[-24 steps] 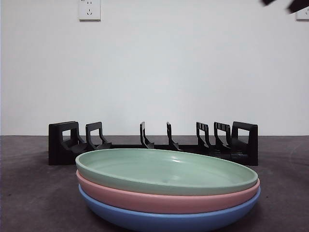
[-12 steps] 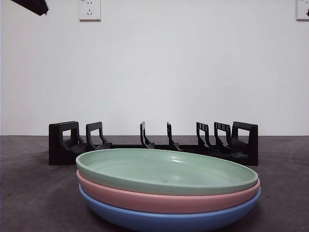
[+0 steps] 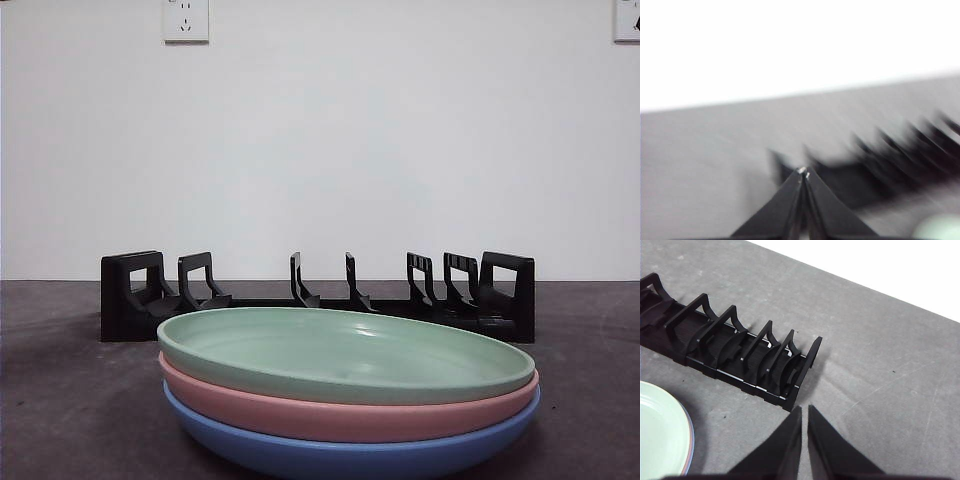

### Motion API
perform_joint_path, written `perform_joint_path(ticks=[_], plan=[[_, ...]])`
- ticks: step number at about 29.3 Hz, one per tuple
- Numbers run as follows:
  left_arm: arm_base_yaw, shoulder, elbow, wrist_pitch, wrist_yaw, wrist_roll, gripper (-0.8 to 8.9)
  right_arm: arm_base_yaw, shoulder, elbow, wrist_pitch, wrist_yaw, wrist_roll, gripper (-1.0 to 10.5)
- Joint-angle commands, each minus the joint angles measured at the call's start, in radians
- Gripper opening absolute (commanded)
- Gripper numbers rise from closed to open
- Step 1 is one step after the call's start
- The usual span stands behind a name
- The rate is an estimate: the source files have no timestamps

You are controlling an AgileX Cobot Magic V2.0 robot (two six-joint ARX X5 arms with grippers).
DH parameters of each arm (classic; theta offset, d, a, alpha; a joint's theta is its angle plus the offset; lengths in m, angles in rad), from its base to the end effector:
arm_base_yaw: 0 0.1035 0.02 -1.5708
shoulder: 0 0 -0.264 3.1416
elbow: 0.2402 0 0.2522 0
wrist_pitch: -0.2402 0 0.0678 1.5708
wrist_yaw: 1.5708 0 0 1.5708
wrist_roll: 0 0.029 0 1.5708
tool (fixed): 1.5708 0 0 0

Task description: Place the plate

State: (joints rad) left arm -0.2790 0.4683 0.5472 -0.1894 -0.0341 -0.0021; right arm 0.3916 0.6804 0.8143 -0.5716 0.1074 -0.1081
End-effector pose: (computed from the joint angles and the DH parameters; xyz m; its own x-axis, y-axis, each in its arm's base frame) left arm 0.1157 -0.0321 0.2911 0.9643 -0.2408 -0.1102 0.2424 0.9702 0.0017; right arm 0.1279 0.0494 0.3208 0.8733 0.2446 -0.4214 -0.3303 0.9330 -0.1429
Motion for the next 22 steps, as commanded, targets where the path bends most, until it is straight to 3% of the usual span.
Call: perform_joint_path(ticks=[1,5,10,22], plan=[[0.142,-0.203,-0.238,0.085,0.015,0.020,0.08,0.005,0.003,0.010,0.010,-0.002,-0.004,0.2],[0.295,-0.431,-0.441,0.071,0.015,0.010,0.08,0.005,0.003,0.010,0.011,-0.002,-0.004,0.2],[0.298,-0.465,-0.529,0.114,0.016,-0.025,0.08,0.005,0.003,0.010,0.010,-0.002,-0.004,0.2],[0.298,-0.463,-0.531,0.055,0.016,-0.025,0.08,0.005,0.003,0.010,0.027,0.020,-0.018,0.2]])
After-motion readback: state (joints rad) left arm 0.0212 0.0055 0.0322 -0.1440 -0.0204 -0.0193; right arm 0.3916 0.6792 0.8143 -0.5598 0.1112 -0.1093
